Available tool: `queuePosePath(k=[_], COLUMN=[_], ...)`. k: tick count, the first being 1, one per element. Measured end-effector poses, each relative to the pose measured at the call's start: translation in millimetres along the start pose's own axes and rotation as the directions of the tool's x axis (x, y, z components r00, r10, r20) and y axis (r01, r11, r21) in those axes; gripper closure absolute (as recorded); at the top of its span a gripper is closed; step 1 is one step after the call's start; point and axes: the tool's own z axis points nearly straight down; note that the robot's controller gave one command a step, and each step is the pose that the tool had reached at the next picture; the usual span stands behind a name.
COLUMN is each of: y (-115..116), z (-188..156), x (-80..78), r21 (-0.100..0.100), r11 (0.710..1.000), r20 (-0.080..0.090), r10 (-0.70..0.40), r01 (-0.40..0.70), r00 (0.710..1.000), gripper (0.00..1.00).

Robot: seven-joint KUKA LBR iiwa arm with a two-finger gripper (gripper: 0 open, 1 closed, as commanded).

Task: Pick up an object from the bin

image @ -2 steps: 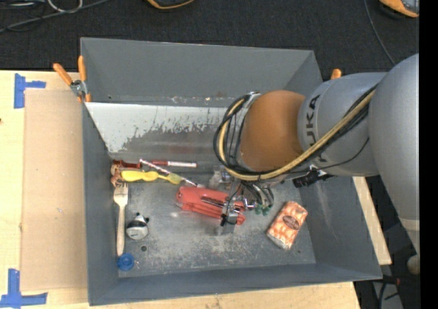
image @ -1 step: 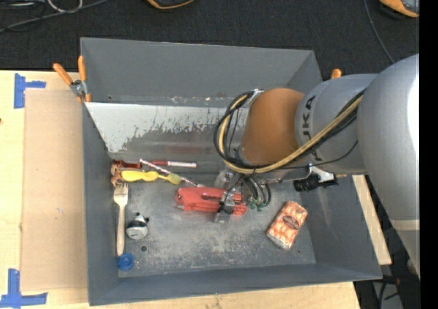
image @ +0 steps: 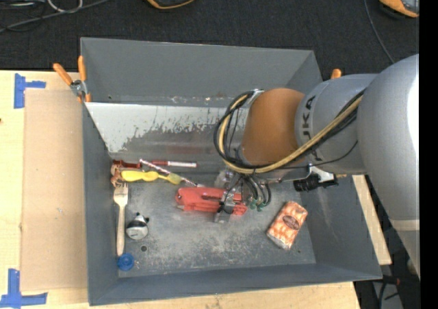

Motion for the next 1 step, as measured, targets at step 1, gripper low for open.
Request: queuePosePath(k=[1], y=[-9.3], z=[-53.5], x=[3.8], r21=[0.003], r11=[1.000], r20=[-0.009], r10=[-0.022], r01=[0.022], r00=[1.000], gripper=[1.00])
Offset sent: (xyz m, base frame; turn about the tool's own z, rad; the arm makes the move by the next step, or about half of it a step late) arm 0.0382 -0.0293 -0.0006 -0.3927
